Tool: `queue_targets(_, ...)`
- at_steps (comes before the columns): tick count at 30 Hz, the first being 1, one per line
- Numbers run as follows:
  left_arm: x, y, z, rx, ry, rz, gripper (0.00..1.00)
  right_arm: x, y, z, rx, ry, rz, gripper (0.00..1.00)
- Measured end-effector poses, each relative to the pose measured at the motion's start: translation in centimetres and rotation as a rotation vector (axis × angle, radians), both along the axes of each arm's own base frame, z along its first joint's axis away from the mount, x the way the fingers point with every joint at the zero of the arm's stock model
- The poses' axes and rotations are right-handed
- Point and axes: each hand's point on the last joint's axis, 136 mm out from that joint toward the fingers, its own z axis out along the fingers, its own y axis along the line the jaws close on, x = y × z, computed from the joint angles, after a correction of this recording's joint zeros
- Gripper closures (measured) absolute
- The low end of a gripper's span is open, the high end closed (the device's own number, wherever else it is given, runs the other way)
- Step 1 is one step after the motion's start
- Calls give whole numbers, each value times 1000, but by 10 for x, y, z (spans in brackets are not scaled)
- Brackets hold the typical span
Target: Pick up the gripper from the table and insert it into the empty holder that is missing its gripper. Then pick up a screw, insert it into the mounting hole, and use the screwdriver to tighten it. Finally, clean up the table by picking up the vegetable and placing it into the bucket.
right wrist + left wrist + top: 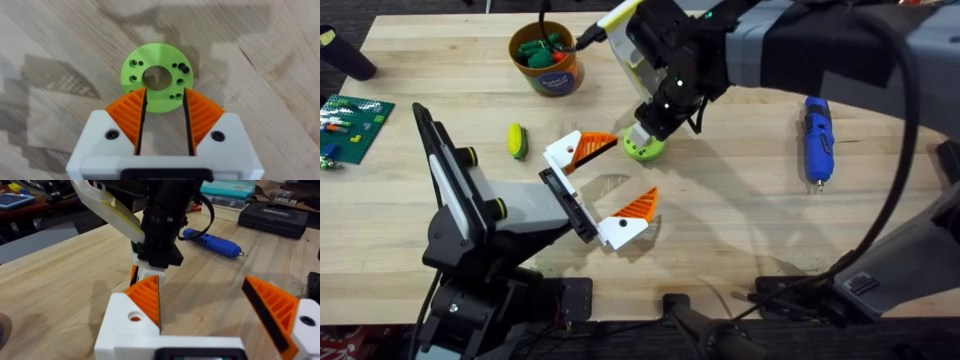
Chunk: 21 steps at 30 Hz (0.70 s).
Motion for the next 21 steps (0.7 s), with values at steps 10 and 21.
queue_targets(10,0,0,0,-1,0,0,11,0,-1,2,-2,2,-1,546)
queue_targets(21,0,0,0,-1,0,0,11,11,8,6,36,-43,-1,546)
